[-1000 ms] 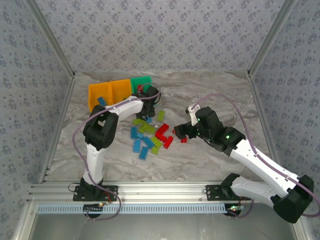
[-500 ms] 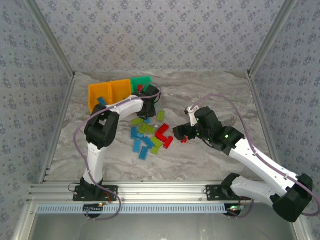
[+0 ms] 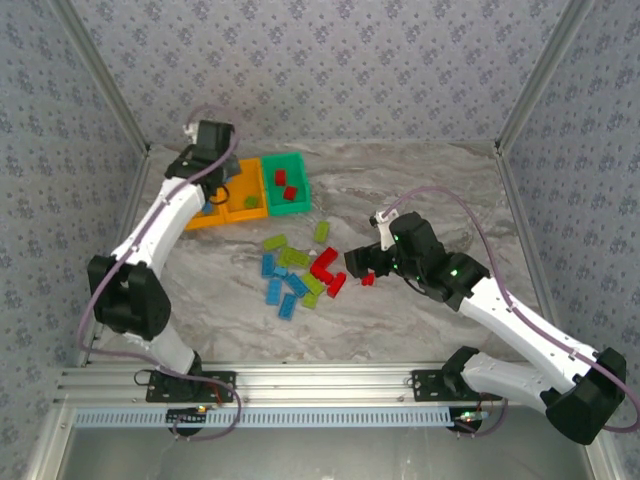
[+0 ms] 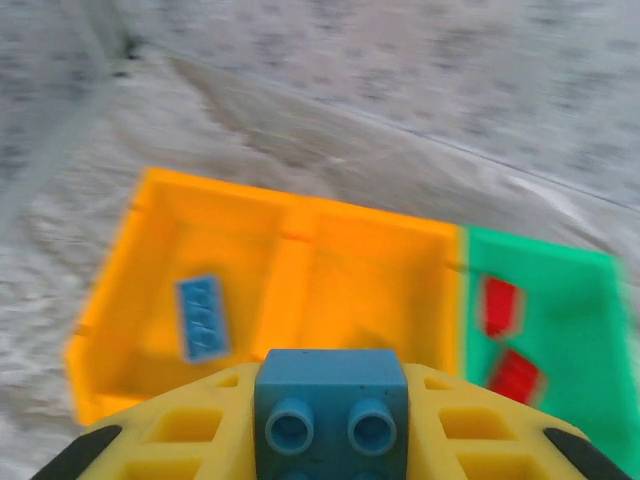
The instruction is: Sort the legos into containers by color
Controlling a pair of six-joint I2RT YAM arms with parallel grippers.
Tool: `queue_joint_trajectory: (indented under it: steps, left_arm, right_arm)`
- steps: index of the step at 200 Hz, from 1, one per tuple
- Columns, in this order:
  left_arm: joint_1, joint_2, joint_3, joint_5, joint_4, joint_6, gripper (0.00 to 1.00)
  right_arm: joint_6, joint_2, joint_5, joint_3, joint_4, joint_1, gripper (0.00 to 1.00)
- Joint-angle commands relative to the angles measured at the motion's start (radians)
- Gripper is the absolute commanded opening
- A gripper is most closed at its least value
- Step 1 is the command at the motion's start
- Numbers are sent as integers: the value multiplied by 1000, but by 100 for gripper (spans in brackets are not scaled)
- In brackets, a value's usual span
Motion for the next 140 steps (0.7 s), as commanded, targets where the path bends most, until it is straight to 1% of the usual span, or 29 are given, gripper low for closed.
queue_joint_trajectory:
  steps: [1,39,49,68,80,107,125,140]
  left_arm:
    - [60,118,33,-55,-20,43,18]
    - [148,288,151,15,-54,57,20]
    - [159,324,181,27,-66,59,24]
    - [169,349,219,36,-91,61,37]
    - [168,336,216,45,-97,59,41]
    - [167,255,154,83,-69,49,50]
    - [160,182,118,122,-89,37,49]
    - [131,65,37,176,-74,22,47]
  right_arm:
    - [26,-15,-13,15,-10,8,93]
    - [36,-60,11,-9,-35,10,93]
    - [40,-68,16,-14,-39,11,93]
    - [48,-76,18,-16,-47,11,93]
    - [49,-76,22,-18,-49,11,93]
    - [50,-62,17,-17,-22,11,93]
    - [50,-32,-1,-8,3,10,93]
    - [55,8,-8,2,29,10,93]
